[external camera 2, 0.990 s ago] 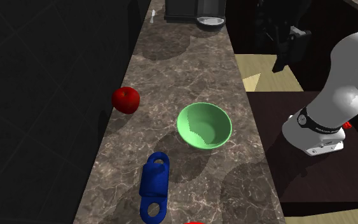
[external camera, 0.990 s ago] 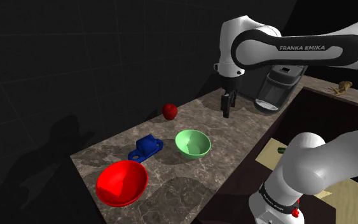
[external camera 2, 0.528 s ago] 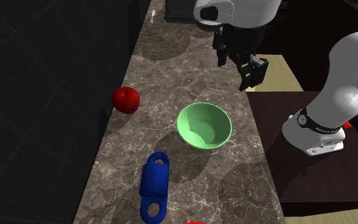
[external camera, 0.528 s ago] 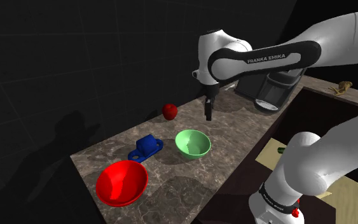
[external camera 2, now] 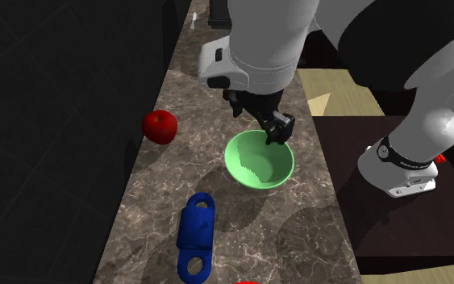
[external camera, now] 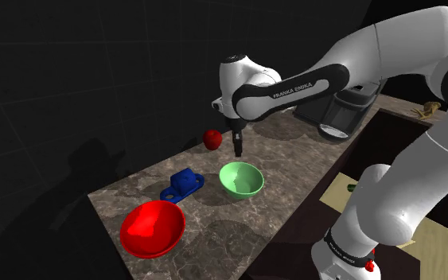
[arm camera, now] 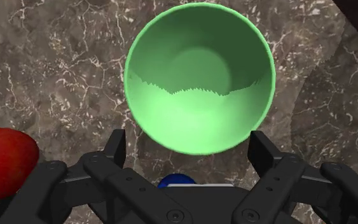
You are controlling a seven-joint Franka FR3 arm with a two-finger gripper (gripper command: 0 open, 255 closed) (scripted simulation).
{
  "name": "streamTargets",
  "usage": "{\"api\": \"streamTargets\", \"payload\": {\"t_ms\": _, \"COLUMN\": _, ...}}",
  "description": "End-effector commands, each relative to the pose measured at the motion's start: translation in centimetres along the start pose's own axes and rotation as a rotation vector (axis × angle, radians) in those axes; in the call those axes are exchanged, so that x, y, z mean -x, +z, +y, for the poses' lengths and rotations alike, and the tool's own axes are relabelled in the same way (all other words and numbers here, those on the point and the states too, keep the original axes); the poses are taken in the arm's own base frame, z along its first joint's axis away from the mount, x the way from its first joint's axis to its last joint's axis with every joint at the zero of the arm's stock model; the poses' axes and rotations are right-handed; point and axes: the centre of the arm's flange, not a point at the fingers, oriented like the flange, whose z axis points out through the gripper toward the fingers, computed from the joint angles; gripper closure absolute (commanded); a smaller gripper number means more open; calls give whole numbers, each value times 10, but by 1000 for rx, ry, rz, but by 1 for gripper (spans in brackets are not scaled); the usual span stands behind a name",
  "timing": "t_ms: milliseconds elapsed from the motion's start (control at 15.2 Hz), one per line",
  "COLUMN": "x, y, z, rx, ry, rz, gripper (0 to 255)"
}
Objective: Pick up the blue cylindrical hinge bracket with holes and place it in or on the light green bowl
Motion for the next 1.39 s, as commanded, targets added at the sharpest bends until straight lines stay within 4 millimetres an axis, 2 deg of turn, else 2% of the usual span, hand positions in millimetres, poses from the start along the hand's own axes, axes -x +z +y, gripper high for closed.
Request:
{"api": "streamTargets", "payload": {"t_ms": 0, "x": -24, "y": 9, "z": 0, "rx": 23, "ry": -76, "rz": 13, "gripper": 0}}
{"api": "streamTargets", "payload": {"t_ms": 396, "x": -92, "y": 35, "z": -14, "rx": 89, "ry": -294, "rz": 44, "gripper": 0}}
{"api": "streamTargets", "payload": {"t_ms": 858, "x": -167, "y": 64, "z": -46, "rx": 167, "ry": -548, "rz": 81, "gripper": 0}}
{"api": "streamTargets", "payload": {"t_ms": 1320, "x": -175, "y": 97, "z": -43, "rx": 171, "ry": -562, "rz": 83, "gripper": 0}}
